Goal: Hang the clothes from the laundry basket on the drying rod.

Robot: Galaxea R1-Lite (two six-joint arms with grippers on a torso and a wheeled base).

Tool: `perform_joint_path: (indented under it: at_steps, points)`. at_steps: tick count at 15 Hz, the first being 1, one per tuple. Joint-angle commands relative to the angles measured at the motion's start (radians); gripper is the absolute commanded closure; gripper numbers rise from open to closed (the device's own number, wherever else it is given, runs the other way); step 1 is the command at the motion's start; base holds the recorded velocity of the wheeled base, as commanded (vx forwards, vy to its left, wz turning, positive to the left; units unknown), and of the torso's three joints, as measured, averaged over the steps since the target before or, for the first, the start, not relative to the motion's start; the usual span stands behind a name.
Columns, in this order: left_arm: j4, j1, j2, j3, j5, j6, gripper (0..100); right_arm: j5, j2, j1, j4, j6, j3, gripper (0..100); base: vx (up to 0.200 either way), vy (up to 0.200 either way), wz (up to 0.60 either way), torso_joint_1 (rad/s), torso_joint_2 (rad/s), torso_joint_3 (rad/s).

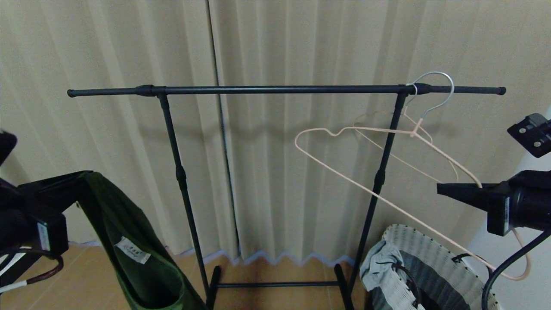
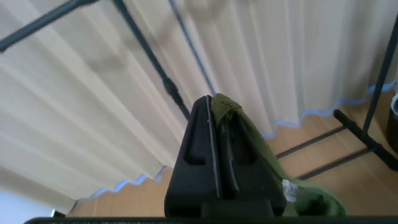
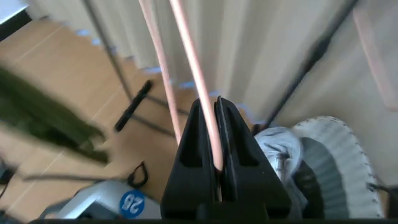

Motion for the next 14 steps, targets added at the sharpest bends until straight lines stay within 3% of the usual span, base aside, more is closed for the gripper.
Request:
perform_joint_path:
  at_steps: [1,6,8,10,11,14]
  points:
    - [0.001,-0.011,0.119,-0.077,0.015,-0.003,100,0.001,0.006,0.085,-0.001,0.004,0.022,100,0.000,0.000,0.00,0.000,0.00,0.000]
    - [-0.001,-0.126,0.278,-0.180,0.142,-0.084,100,-0.012,0.050,0.194,-0.002,0.061,0.027,100,0.000,0.000,0.00,0.000,0.00,0.000]
    - [-0.001,-0.162,0.382,-0.247,0.222,-0.175,100,-0.024,0.078,0.254,-0.004,0.098,0.021,100,0.000,0.000,0.00,0.000,0.00,0.000]
    - [-0.001,-0.169,0.435,-0.278,0.263,-0.225,100,-0.024,0.079,0.303,-0.016,0.153,0.018,100,0.000,0.000,0.00,0.000,0.00,0.000]
    - [-0.001,-0.166,0.497,-0.327,0.302,-0.285,100,-0.024,0.081,0.373,-0.050,0.210,0.021,100,0.000,0.000,0.00,0.000,0.00,0.000]
    - [-0.001,-0.165,0.556,-0.385,0.322,-0.331,100,-0.018,0.081,0.433,-0.054,0.219,0.018,100,0.000,0.000,0.00,0.000,0.00,0.000]
